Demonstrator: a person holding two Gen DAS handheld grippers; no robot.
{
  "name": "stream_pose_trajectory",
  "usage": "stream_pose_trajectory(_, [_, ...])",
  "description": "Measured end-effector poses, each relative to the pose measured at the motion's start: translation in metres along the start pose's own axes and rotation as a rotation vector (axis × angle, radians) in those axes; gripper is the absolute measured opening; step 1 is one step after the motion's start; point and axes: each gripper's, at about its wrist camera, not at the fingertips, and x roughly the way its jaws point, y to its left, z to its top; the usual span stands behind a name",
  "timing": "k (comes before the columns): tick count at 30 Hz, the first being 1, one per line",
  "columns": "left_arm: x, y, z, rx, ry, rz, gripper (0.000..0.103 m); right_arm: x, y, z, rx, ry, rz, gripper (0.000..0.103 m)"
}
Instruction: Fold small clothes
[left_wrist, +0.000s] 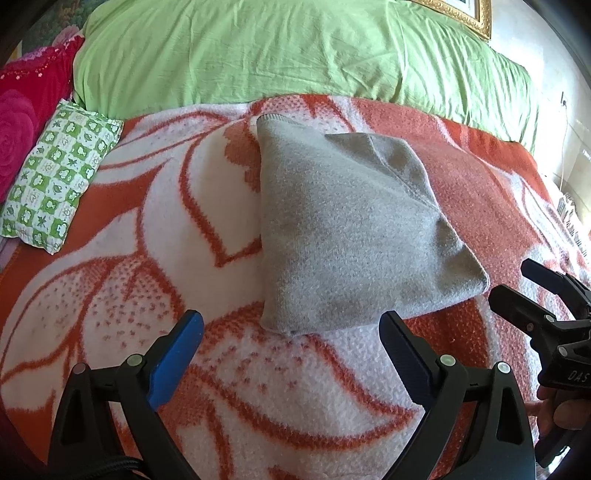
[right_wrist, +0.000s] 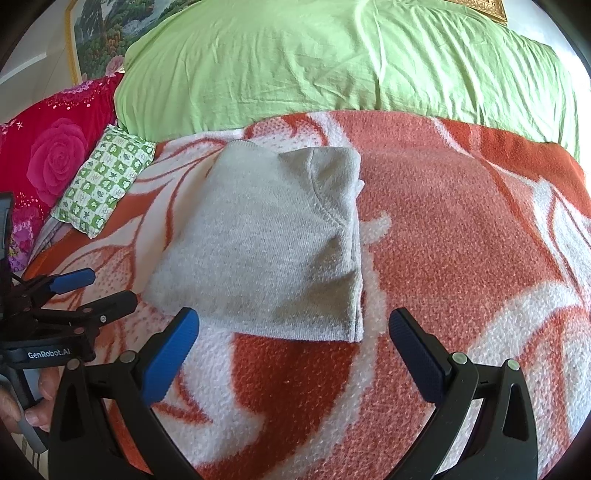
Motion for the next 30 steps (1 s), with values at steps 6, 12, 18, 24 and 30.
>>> stream_pose_trajectory(6, [0.001, -0.003, 0.003, 0.001, -0.004, 0.001, 0.096, 0.000, -0.003, 0.005, 0.007, -0.007, 0.002, 0.102])
stream_pose_trajectory(12, [0.001, -0.006, 0.003, -0.002, -0.002, 0.002, 0.096, 0.003, -0.006, 0.007, 0.015, 0.000, 0.005, 0.102])
stream_pose_trajectory(18, [0.003, -0.006, 0.005, -0.015, 0.003, 0.009, 0.096, 0.004, -0.007, 0.007, 0.017, 0.003, 0.008, 0.102])
stream_pose_trajectory(24, [0.003, -0.008, 0.005, -0.013, -0.005, 0.011, 0.096, 0.006, -0.010, 0.008, 0.021, 0.003, 0.010, 0.102])
stream_pose_trajectory(30, [0.001, -0.011, 0.005, -0.011, -0.009, 0.008, 0.096, 0.006, -0.011, 0.009, 0.026, 0.002, 0.010, 0.102])
